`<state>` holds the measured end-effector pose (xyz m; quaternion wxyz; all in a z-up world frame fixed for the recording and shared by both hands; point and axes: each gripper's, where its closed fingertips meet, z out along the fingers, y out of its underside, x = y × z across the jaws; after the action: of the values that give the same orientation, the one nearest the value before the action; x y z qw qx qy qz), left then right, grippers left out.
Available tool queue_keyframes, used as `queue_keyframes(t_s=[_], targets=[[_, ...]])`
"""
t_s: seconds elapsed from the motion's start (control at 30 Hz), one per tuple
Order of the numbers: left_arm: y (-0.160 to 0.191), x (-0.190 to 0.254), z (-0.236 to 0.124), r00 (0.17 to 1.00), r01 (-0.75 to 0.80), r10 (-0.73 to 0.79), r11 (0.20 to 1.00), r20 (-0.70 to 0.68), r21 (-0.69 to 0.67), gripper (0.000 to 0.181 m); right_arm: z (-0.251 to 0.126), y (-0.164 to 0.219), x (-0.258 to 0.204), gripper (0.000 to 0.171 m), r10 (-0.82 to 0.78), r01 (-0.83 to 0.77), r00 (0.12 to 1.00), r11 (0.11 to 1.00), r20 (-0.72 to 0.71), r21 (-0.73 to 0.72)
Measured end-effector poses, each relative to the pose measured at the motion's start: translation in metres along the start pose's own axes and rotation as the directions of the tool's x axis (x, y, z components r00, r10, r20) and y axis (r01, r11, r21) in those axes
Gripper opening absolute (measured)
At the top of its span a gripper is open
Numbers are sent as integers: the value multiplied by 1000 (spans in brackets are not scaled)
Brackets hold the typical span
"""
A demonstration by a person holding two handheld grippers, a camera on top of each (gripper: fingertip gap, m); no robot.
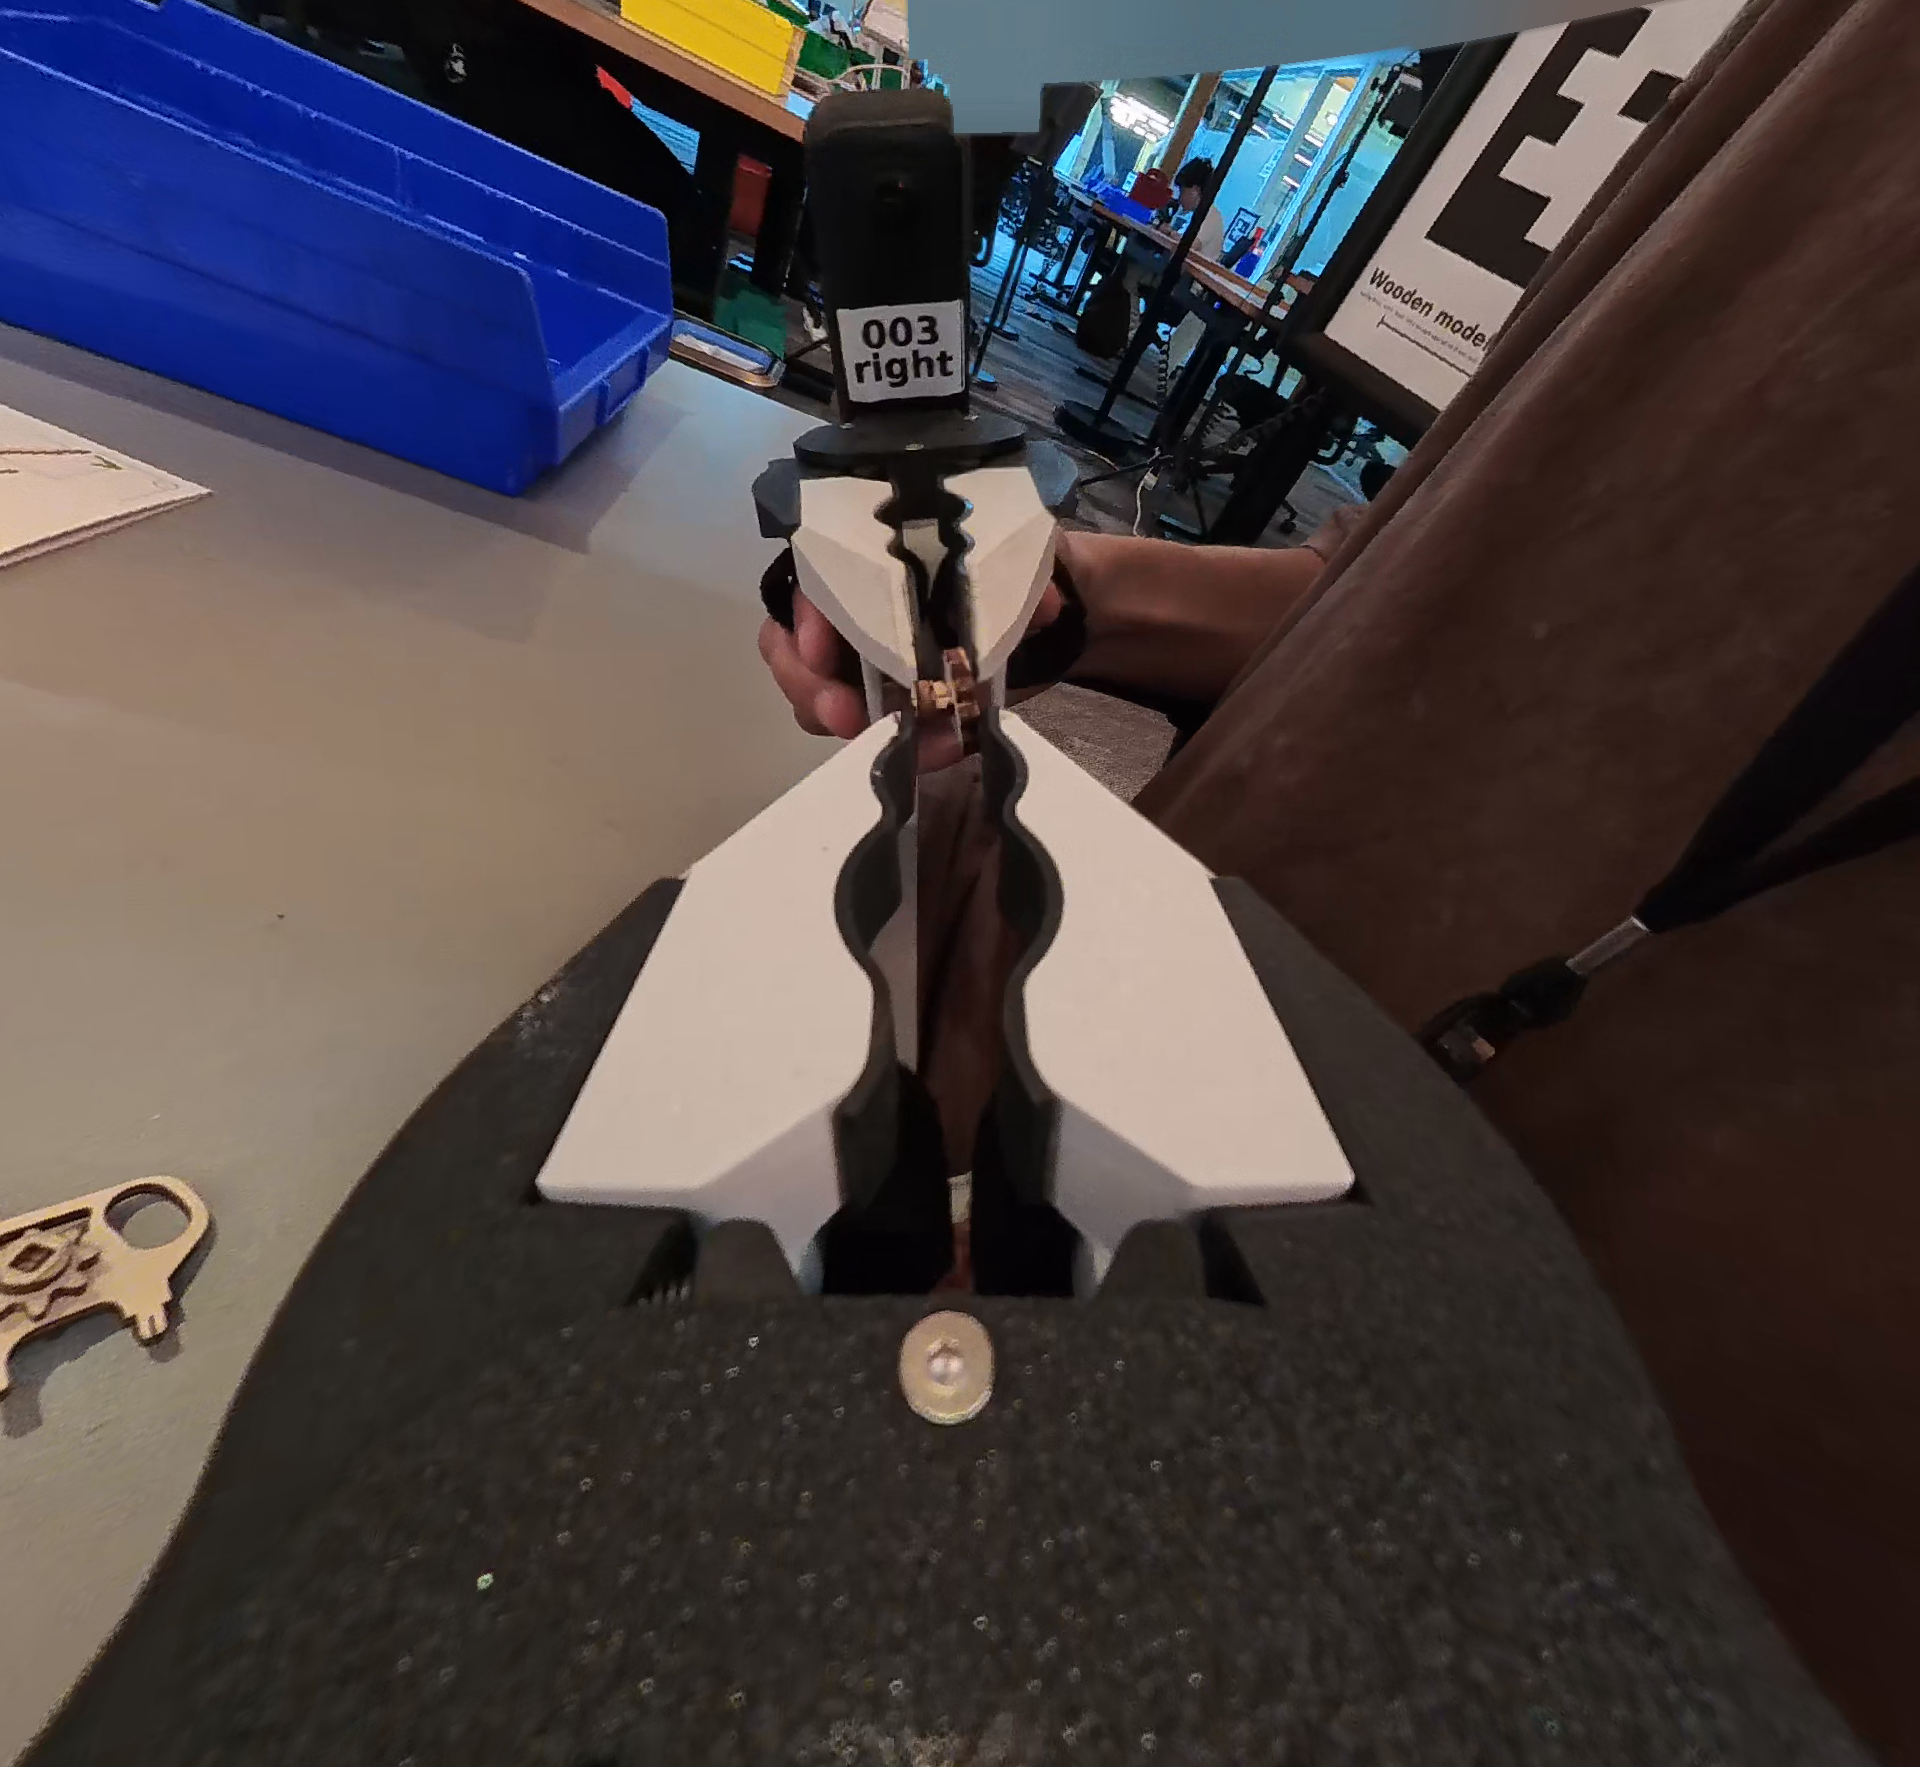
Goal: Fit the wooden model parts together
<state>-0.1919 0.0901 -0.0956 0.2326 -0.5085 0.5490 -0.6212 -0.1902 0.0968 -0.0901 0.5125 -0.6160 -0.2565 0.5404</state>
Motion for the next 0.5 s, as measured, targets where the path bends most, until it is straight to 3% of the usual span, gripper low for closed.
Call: queue_keyframes(t_s=[0.5], targets=[[-1,10,1,999,-30,30,1000,-29,-1,10,4,2,-8,11,-40,40,999,999,18,-27]])
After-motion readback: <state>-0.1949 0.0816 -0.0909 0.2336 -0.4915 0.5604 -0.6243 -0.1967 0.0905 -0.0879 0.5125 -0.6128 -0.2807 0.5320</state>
